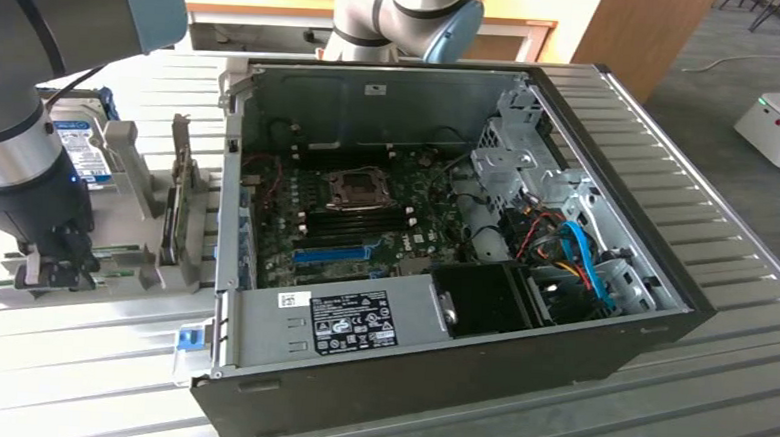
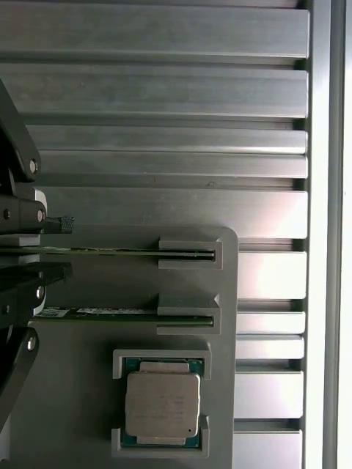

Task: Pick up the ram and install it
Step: 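Pick up the ram and move it above insertion slot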

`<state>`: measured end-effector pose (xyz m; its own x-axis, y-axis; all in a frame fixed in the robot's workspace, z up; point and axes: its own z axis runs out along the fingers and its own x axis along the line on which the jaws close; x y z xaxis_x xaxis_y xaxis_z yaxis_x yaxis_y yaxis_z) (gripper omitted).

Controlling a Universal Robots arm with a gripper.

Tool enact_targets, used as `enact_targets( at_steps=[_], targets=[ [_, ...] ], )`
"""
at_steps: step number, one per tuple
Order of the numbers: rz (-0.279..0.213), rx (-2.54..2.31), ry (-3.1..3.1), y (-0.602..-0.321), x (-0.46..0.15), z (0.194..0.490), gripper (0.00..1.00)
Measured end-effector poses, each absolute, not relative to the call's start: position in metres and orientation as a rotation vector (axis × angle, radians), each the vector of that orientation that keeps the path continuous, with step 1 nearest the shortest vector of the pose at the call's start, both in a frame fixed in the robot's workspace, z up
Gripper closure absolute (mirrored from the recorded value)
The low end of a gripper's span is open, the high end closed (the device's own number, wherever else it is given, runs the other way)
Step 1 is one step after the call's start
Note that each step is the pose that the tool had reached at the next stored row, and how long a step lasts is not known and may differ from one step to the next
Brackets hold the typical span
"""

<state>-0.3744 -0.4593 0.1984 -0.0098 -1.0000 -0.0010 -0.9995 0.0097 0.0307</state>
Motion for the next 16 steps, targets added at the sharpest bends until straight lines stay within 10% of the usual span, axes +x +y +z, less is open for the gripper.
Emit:
enact_targets(
  at_steps=[16],
  targets=[
    [-0.036, 2.196, -2.218, -0.4574, -0.3744, 0.1982, 0.70]
  ],
)
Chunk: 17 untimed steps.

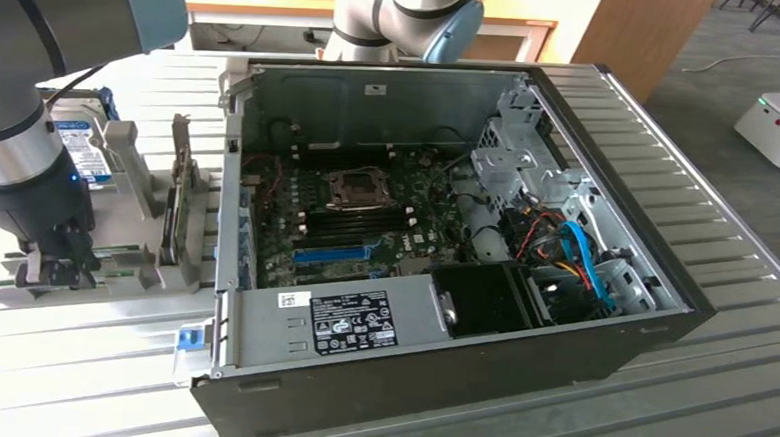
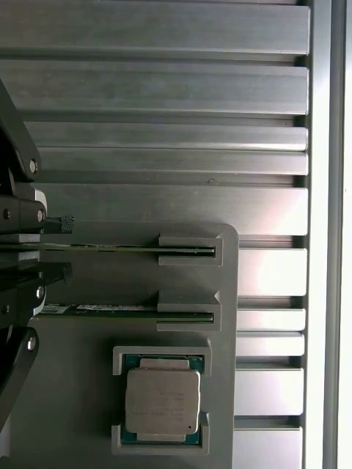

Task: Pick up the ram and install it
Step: 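Pick up the ram and move it above insertion slot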

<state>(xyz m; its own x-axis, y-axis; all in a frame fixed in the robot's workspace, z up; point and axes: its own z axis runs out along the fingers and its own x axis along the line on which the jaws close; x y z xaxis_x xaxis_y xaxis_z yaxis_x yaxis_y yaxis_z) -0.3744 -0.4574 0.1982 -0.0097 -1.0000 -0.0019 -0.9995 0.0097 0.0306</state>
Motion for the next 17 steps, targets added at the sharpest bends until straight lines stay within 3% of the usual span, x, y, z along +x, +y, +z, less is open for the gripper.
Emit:
enact_targets(
  at_steps=[17],
  targets=[
    [-0.036, 2.196, -2.218, -0.4573, -0.3743, 0.1986, 0.70]
  ],
)
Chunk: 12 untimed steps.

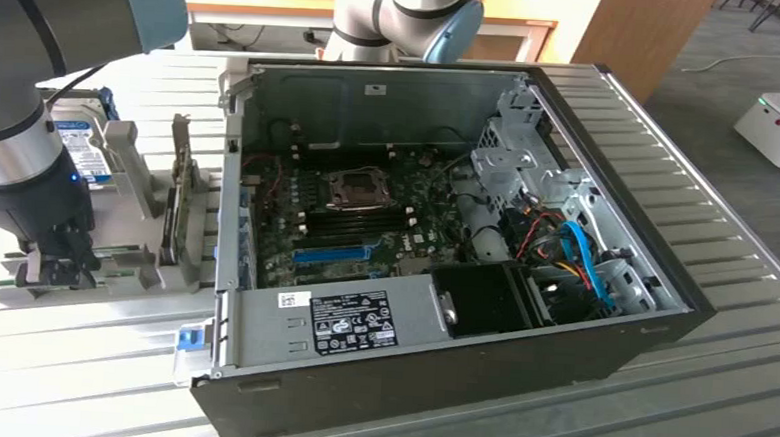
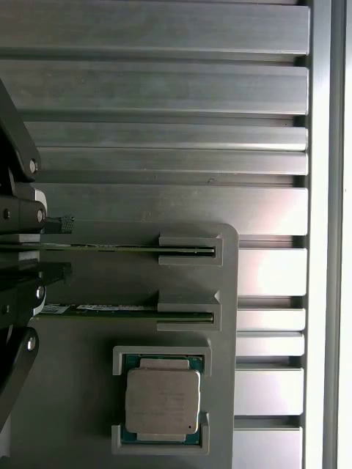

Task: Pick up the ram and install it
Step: 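Pick up the ram and move it above insertion slot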

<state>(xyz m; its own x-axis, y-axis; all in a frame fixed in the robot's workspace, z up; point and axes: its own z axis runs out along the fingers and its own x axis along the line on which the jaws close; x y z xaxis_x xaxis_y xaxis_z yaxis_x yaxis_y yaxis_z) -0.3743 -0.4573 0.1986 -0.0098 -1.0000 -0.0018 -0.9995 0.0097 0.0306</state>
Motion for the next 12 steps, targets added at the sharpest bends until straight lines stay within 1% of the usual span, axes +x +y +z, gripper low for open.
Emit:
enact_targets(
  at_steps=[12],
  targets=[
    [-0.036, 2.196, -2.218, -0.4573, -0.3744, 0.1998, 0.70]
  ],
)
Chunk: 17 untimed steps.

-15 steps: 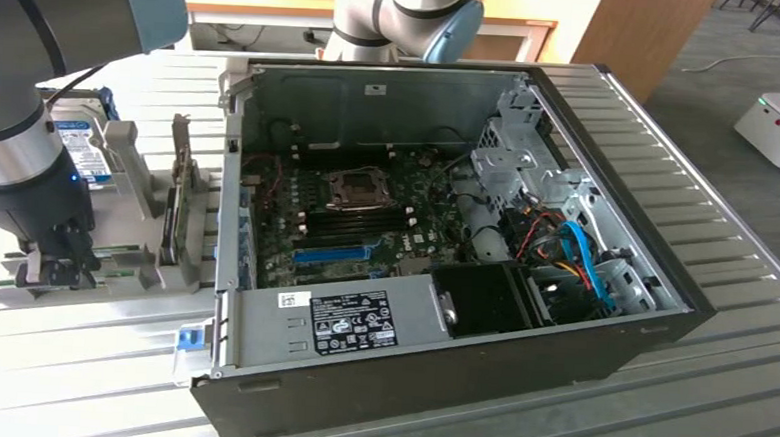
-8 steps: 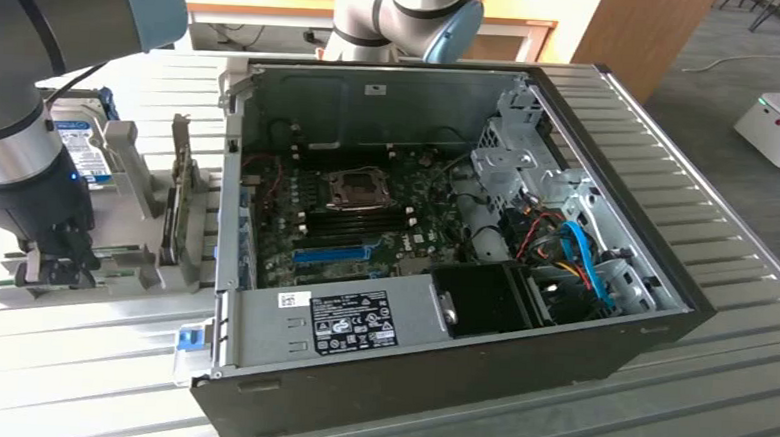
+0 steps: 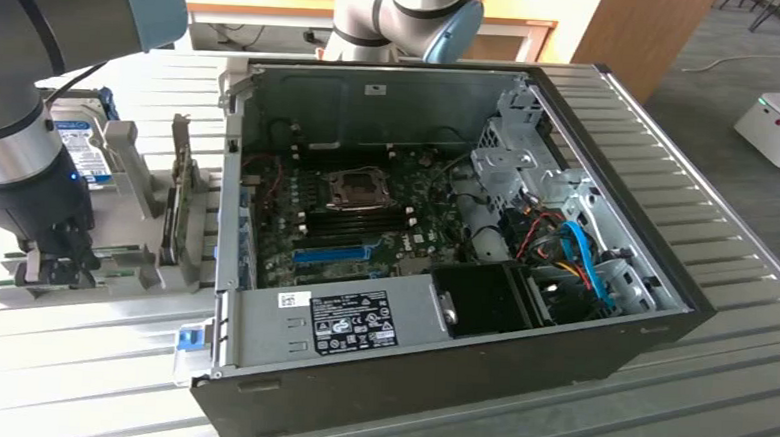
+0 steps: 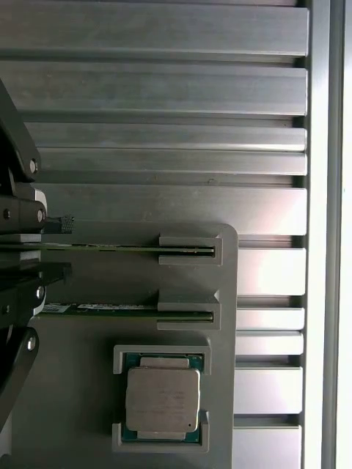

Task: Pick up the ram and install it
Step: 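Pick up the ram and move it above insertion slot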

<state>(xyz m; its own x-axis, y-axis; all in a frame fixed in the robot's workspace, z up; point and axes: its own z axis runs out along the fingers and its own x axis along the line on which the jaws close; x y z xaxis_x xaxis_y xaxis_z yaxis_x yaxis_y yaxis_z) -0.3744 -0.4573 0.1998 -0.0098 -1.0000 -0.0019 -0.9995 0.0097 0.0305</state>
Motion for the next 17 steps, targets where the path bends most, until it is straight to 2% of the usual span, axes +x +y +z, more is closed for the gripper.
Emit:
enact_targets(
  at_steps=[17],
  targets=[
    [-0.036, 2.196, -2.218, -0.4573, -0.3744, 0.1997, 0.70]
  ],
)
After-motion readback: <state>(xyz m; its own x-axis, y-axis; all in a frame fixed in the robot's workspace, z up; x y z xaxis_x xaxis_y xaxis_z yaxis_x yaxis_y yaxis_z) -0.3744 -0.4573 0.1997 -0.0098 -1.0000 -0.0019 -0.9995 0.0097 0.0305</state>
